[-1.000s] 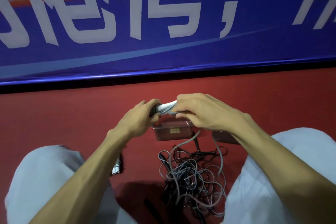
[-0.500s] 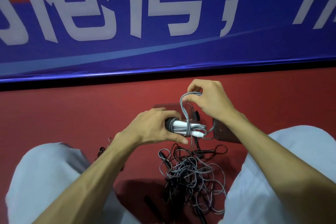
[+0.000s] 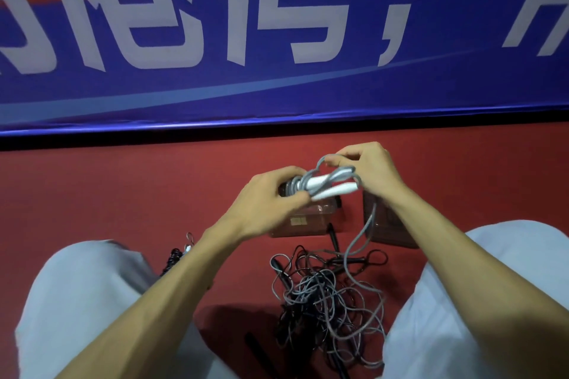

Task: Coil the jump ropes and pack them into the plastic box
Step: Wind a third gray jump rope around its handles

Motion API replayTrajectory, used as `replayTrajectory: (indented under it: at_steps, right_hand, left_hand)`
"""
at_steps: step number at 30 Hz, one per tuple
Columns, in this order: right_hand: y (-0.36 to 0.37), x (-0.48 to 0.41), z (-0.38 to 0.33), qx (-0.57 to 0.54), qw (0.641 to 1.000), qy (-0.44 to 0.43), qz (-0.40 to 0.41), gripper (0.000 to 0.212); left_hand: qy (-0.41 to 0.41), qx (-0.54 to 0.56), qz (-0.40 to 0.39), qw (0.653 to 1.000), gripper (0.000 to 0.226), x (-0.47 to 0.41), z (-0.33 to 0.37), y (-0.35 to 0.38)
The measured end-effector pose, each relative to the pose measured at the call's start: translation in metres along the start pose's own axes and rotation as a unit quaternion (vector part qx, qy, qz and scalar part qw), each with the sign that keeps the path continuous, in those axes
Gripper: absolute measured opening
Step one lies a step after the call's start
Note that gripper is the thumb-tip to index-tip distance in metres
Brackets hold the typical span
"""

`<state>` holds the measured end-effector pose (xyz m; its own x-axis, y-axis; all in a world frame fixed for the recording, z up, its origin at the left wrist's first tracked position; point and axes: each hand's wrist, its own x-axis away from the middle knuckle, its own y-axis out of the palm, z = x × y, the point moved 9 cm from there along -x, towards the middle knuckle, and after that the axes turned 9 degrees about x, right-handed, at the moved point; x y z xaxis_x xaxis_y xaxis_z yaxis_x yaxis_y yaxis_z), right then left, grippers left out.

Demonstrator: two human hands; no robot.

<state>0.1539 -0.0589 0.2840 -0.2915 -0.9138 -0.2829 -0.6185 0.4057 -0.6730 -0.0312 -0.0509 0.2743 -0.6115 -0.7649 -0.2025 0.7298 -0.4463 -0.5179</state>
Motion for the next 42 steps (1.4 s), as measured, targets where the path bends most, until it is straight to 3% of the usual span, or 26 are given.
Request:
replayTrajectory:
  at_steps: [4,8,12,18,21,24,26,31,34,37,39,42]
  right_hand:
    - [0.020,0.006,-0.009,-0.063,0.992,0.003,-0.111,0.028]
    - [0.046,0.026,-0.027,-0.106,0.961,-0.009,-0.257,0.029]
    - [0.059,0.046,-0.041,-0.131,0.925,0.015,-0.357,0.041]
    - [0.068,0.060,-0.021,0.067,0.908,0.009,-0.414,0.036]
    - [0.061,0.057,-0.019,0.152,0.904,-0.029,-0.399,0.019]
    - [0.052,0.050,-0.028,0.257,0.898,-0.109,-0.340,0.007]
    - [0.051,0.053,-0.041,0.296,0.886,-0.184,-0.305,0.007]
    - [0.054,0.070,-0.069,0.344,0.842,-0.322,-0.261,0.009]
    - [0.049,0.065,-0.073,0.365,0.845,-0.339,-0.194,0.023]
    - [0.031,0.056,-0.079,0.326,0.878,-0.337,-0.096,0.018]
    - [0.023,0.049,-0.076,0.305,0.899,-0.313,-0.041,0.028]
    - [0.016,0.039,-0.067,0.257,0.934,-0.249,0.007,0.024]
  left_hand:
    - [-0.049,0.212,0.079,0.973,0.014,-0.003,-0.008,-0.020]
    - [-0.105,0.380,0.103,0.913,0.039,-0.005,-0.016,-0.028]
    - [-0.102,0.381,0.102,0.913,0.031,-0.007,-0.021,-0.032]
    - [-0.108,0.338,0.169,0.919,0.019,-0.008,-0.038,-0.045]
    - [-0.075,0.252,0.189,0.946,0.020,-0.010,-0.041,-0.053]
    - [-0.048,-0.010,0.192,0.980,0.031,-0.010,-0.035,-0.058]
    - [-0.051,-0.143,0.171,0.974,0.037,-0.009,-0.031,-0.055]
    - [-0.037,-0.275,0.044,0.960,0.036,-0.013,-0.032,-0.023]
    - [-0.013,-0.288,-0.024,0.957,0.035,-0.013,-0.034,-0.009]
    - [0.020,-0.272,-0.077,0.959,0.034,-0.010,-0.032,0.002]
    - [0.050,-0.241,-0.101,0.964,0.027,-0.008,-0.024,0.010]
    - [0.085,-0.205,-0.109,0.969,0.026,-0.006,-0.010,0.015]
